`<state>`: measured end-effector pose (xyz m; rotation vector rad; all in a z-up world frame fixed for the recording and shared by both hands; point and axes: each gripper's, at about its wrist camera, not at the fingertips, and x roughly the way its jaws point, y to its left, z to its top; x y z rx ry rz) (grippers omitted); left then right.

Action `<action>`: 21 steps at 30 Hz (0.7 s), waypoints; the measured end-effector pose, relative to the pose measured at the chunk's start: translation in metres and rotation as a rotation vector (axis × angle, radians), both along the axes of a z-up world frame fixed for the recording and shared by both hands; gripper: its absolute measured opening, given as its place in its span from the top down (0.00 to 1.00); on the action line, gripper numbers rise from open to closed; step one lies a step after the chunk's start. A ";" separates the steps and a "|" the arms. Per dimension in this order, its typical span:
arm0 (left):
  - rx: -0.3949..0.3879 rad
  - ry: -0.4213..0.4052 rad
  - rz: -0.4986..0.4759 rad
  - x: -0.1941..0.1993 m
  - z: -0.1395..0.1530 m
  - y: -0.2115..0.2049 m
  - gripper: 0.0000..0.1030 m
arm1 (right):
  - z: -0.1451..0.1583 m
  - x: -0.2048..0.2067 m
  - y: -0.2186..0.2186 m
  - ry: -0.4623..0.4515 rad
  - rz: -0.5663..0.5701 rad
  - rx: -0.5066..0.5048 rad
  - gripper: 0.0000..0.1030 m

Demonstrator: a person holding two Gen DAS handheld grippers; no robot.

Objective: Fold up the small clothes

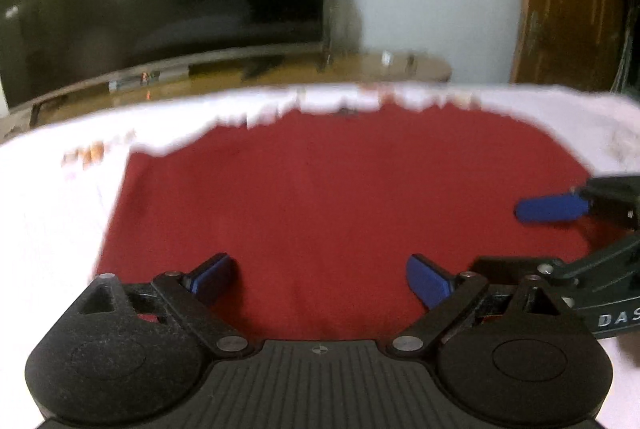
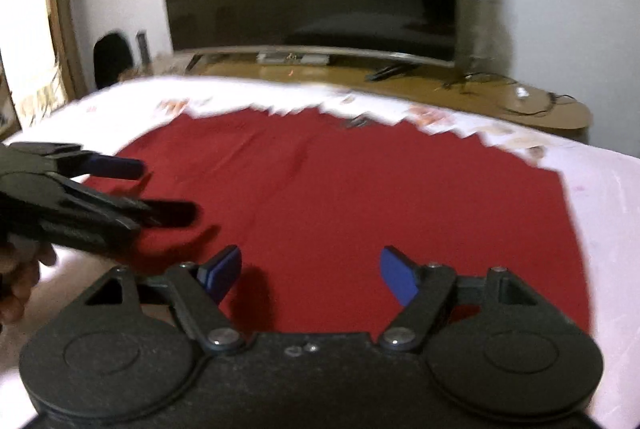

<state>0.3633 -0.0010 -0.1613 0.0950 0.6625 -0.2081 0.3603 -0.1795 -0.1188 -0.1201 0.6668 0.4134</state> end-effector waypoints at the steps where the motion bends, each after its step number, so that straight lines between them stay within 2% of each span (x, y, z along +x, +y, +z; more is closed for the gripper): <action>1: 0.002 -0.016 0.006 -0.005 -0.004 0.001 0.08 | -0.006 -0.001 0.007 0.017 -0.006 -0.027 0.27; 4: -0.012 0.007 0.036 -0.007 -0.002 0.010 0.04 | -0.014 -0.006 0.010 -0.012 -0.010 -0.058 0.26; 7: -0.018 0.009 0.042 -0.013 -0.003 0.024 0.04 | -0.011 -0.009 0.001 -0.004 -0.013 -0.073 0.26; 14: -0.047 0.009 0.045 -0.036 -0.006 0.058 0.04 | -0.006 -0.025 -0.072 0.022 -0.132 -0.061 0.25; 16: -0.024 0.011 0.047 -0.038 -0.009 0.059 0.04 | -0.007 -0.034 -0.088 0.019 -0.154 -0.054 0.25; 21: -0.014 0.018 0.049 -0.034 -0.008 0.057 0.03 | -0.010 -0.035 -0.085 0.018 -0.172 -0.072 0.23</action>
